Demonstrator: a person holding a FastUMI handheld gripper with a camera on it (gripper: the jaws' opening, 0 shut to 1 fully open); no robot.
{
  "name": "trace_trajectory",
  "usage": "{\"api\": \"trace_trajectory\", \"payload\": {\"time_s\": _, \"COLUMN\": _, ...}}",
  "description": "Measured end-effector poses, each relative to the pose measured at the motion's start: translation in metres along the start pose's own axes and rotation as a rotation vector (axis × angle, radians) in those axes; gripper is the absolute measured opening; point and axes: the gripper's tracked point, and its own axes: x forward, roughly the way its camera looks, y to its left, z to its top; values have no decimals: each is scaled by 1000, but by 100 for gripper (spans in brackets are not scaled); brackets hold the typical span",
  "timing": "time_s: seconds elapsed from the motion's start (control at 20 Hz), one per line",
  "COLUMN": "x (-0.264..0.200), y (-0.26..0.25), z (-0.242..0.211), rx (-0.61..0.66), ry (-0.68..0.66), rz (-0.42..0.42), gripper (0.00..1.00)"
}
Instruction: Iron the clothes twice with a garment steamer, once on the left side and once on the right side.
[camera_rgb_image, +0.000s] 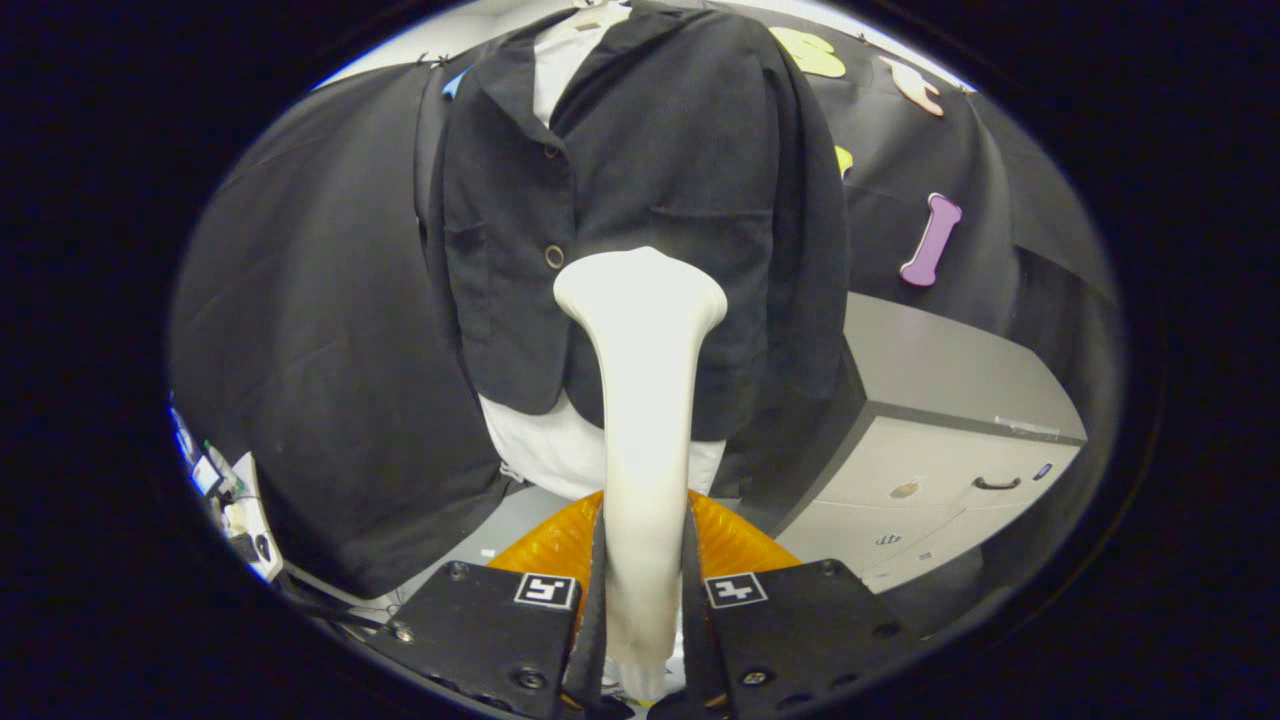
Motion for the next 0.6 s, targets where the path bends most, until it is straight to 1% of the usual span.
{"api": "trace_trajectory", "payload": {"time_s": 0.3, "x": -27, "y": 25, "z": 51, "rx": -12, "ry": -105, "rz": 39, "gripper": 34}}
{"api": "trace_trajectory", "payload": {"time_s": 0.6, "x": -46, "y": 69, "z": 107, "rx": -52, "ry": -220, "rz": 100, "gripper": 34}}
